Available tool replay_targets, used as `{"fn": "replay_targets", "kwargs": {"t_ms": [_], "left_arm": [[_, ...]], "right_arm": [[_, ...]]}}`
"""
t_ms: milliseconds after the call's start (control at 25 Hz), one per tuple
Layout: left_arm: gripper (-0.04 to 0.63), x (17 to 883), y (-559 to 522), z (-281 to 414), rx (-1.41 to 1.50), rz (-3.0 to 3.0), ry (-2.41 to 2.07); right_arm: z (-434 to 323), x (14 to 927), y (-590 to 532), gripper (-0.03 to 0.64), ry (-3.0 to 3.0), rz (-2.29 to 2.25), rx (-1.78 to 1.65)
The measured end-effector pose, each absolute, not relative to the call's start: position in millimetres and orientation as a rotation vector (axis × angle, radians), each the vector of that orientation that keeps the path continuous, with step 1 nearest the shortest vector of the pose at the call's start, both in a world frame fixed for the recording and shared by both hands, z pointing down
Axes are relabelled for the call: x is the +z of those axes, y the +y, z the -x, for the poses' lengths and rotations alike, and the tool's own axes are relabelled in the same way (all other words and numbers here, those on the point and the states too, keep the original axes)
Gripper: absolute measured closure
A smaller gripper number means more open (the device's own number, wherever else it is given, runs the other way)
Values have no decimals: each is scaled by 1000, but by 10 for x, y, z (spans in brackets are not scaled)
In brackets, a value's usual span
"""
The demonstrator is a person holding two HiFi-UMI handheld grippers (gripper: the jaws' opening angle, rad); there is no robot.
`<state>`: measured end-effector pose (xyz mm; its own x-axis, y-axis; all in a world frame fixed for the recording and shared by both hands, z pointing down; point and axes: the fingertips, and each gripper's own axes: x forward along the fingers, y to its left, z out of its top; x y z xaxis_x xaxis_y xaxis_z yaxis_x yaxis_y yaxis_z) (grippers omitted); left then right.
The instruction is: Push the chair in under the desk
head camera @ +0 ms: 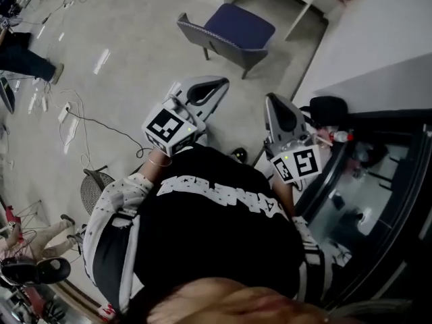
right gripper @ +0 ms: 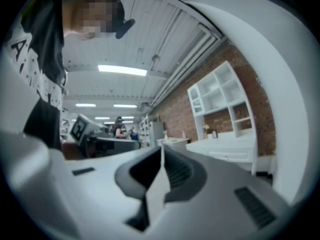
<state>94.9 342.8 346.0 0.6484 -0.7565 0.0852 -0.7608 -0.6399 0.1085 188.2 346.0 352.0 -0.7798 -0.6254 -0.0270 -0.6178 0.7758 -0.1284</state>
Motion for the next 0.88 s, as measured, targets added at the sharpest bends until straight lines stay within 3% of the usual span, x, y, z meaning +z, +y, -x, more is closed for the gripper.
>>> {"fn": "replay_targets", "kwargs": {"t_ms": [880], "left_arm": [[561,3777,2621,-255,142,-2817,-1064]], "right_arm": [[-1105,3731,2810,583,2889,1212,-252]]}}
